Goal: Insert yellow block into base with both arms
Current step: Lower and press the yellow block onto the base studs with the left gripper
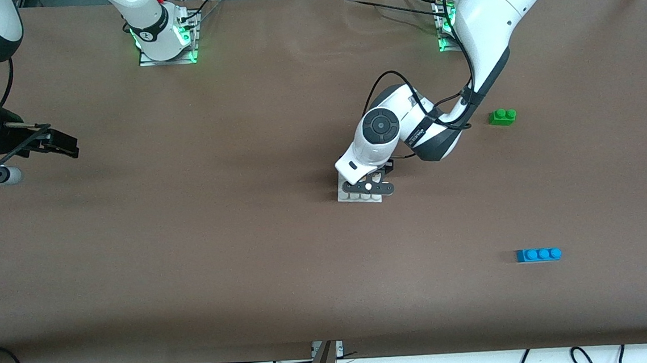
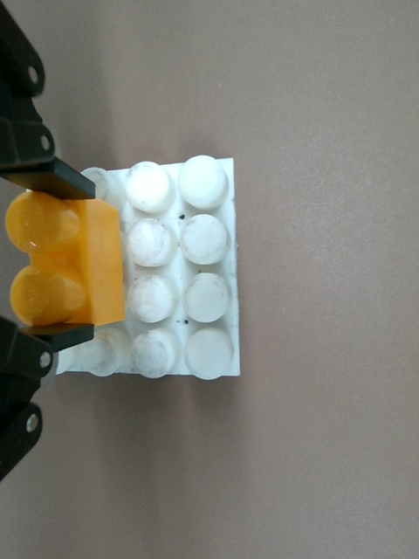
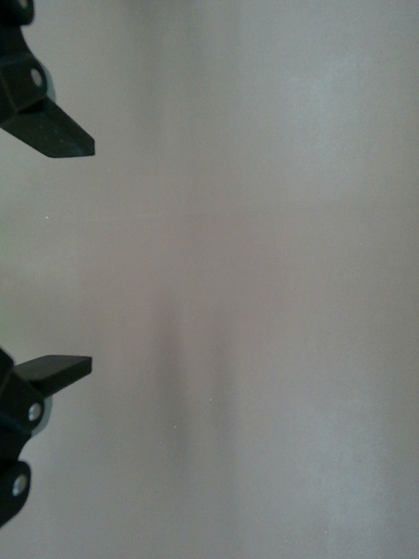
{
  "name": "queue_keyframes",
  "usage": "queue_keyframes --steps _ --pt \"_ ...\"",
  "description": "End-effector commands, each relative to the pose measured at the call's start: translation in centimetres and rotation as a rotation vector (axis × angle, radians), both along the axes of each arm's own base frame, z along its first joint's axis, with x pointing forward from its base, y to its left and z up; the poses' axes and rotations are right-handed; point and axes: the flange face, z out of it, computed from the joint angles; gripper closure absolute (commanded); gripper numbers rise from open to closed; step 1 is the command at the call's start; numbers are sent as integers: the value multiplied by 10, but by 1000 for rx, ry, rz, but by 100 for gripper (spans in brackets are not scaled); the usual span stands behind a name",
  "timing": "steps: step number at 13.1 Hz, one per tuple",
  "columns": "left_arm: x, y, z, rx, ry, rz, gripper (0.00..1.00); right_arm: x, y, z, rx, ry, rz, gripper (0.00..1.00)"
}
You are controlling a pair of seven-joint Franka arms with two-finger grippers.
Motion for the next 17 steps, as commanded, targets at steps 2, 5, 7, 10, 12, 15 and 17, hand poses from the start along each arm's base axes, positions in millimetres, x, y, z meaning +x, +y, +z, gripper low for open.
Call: queue_keyframes --steps 2,5,7,10,12,15,17 --pt "3 -9 -4 4 -32 -8 76 2 -2 5 8 -5 3 0" --pt "1 -12 -13 1 -22 -10 76 2 -2 5 8 -5 3 0" --pt "0 -12 -15 4 -22 -12 76 2 -2 5 8 -5 3 0" --pt "2 -10 -14 9 -25 -11 43 2 -2 5 8 -5 3 0" --pt "12 3 -11 20 -37 -6 0 1 -2 4 8 -3 4 0" --pt "13 9 30 48 -51 2 0 1 -2 4 8 -3 3 0" --pt "12 22 80 120 -49 13 0 2 -2 5 8 -4 4 0"
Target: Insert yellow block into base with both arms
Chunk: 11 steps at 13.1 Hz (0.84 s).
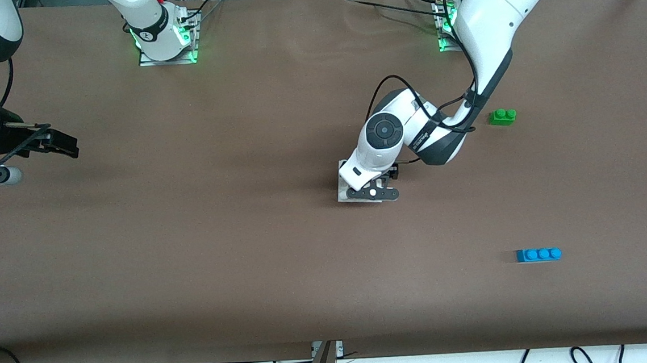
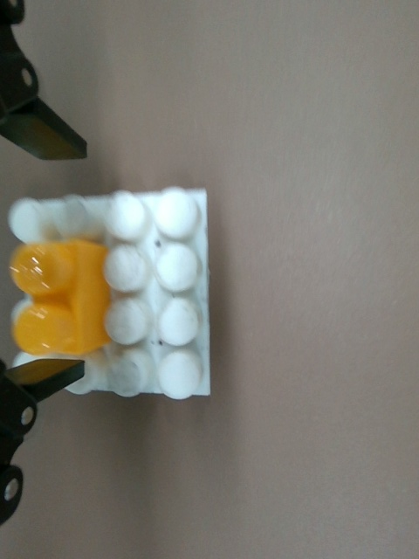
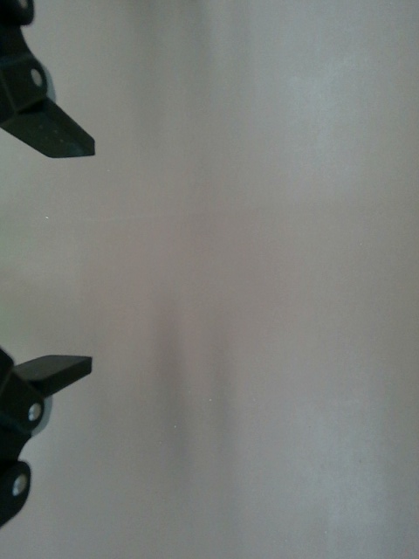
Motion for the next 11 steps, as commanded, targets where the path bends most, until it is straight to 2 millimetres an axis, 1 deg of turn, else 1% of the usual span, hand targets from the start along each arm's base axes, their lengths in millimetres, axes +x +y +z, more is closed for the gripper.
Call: queue_keyframes --steps 1,3,4,5,6,7,8,9,10,11 --pt "-7 18 81 100 -15 13 0 1 -2 4 8 -3 4 0" --pt "-6 40 133 149 20 61 0 2 -2 5 8 -4 5 0" --pt "-6 50 154 180 37 73 0 2 -2 5 8 -4 5 0" --pt "-1 64 179 205 57 74 0 1 -2 4 8 -3 4 0" --pt "6 84 203 222 88 61 0 1 -2 4 8 -3 3 0" --pt "16 110 226 225 121 34 0 1 -2 4 8 -3 4 0" --pt "26 141 249 197 146 16 0 1 -1 4 8 -3 6 0" --pt "39 182 263 136 173 12 0 1 -1 4 8 -3 6 0" --pt "39 215 285 70 165 -26 0 1 -1 4 8 -3 6 0" --pt "44 253 291 42 166 -30 0 1 0 5 8 -4 6 0"
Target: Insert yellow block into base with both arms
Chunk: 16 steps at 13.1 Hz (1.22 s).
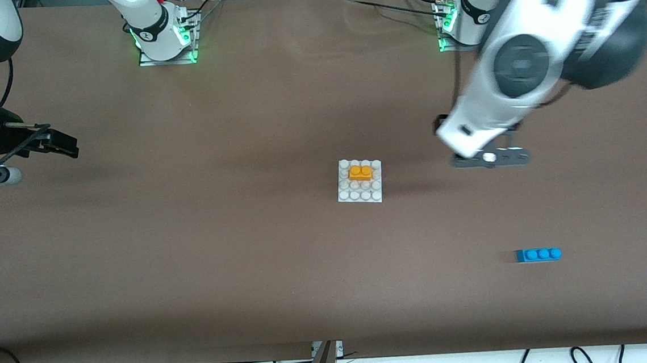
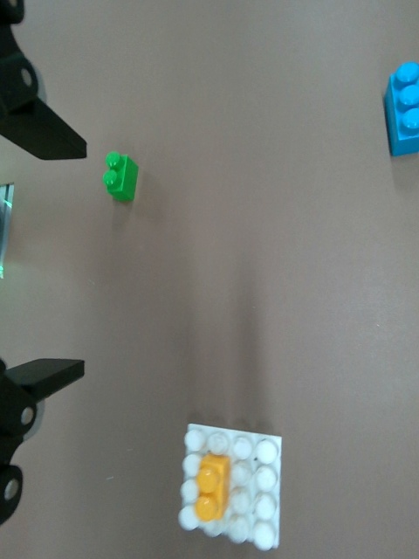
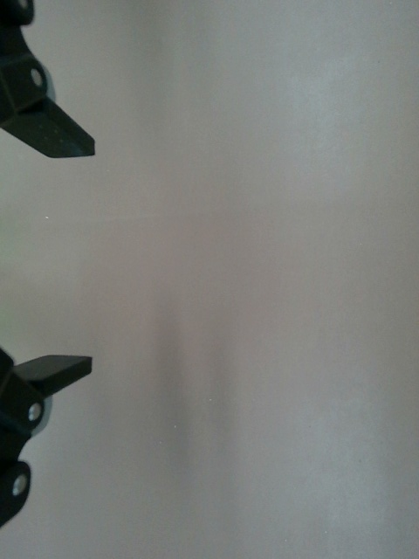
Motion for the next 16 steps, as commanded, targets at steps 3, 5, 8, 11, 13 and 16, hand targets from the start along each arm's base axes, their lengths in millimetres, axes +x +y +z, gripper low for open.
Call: queue_keyframes --steps 3,5,8,11,13,16 --pt "-15 133 41 -121 -34 -59 0 1 0 6 8 -6 6 0" --pt "-36 144 36 -111 -117 -69 0 1 1 6 8 -6 8 0" --pt "-53 145 17 -110 -175 -62 0 1 0 6 8 -6 6 0" --pt "-50 142 25 -135 -187 -35 0 1 0 6 8 -6 8 0" --pt "-46 146 28 -135 -189 -26 0 1 0 6 8 -6 8 0" --pt "-40 148 35 -131 -200 -23 0 1 0 6 8 -4 8 0"
